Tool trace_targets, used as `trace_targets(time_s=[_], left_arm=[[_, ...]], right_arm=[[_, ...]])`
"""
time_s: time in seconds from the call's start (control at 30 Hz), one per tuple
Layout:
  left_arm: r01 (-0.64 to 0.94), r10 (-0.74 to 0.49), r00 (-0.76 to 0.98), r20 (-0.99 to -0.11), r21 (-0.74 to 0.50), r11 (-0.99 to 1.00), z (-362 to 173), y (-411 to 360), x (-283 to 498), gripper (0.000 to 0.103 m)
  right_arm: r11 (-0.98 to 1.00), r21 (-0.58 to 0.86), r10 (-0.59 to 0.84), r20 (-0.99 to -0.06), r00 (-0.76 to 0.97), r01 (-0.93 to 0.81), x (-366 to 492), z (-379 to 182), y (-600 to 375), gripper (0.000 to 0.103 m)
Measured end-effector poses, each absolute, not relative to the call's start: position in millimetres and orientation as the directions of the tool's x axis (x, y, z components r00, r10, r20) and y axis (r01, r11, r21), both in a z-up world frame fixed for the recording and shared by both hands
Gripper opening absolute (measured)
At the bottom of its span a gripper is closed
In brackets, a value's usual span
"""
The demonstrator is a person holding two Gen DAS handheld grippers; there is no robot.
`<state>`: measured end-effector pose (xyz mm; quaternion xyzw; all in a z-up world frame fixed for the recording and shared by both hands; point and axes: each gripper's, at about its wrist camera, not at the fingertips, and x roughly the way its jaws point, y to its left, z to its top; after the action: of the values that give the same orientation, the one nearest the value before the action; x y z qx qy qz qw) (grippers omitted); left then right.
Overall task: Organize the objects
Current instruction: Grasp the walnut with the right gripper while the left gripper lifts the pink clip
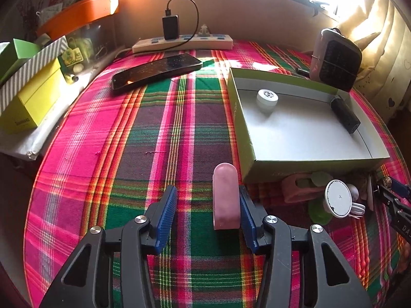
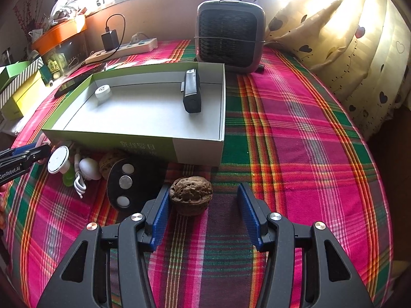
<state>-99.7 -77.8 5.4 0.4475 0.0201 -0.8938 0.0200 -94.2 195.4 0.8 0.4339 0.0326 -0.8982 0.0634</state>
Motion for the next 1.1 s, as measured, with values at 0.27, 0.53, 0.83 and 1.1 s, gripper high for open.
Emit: trace_targets(time_s=[0.27, 0.53, 0.83, 1.1], left_arm=[[0.07, -0.029, -0.603, -0.797, -0.017, -0.997, 6, -84, -98, 0.029], [0.08, -0.039, -0.605, -0.795, -0.012, -0.997, 6, -87, -98, 0.017], [0.081, -0.038, -0.607, -0.794, -0.014, -0.997, 6, -89, -97, 0.016], [0.082, -0.038, -0.607, -0.794, -0.015, -0.997, 6, -89, -97, 0.016]], right_arm=[[-0.989, -0.001, -0.092, -0.782, -0.617, 0.148, -93, 1, 195, 0.047], [-0.988, 0.002, -0.098, -0.779, -0.619, 0.154, -92, 2, 194, 0.037], [-0.987, 0.007, -0.105, -0.778, -0.619, 0.158, -91, 2, 195, 0.032], [-0.987, 0.007, -0.105, -0.778, -0.62, 0.158, -91, 3, 196, 0.032]])
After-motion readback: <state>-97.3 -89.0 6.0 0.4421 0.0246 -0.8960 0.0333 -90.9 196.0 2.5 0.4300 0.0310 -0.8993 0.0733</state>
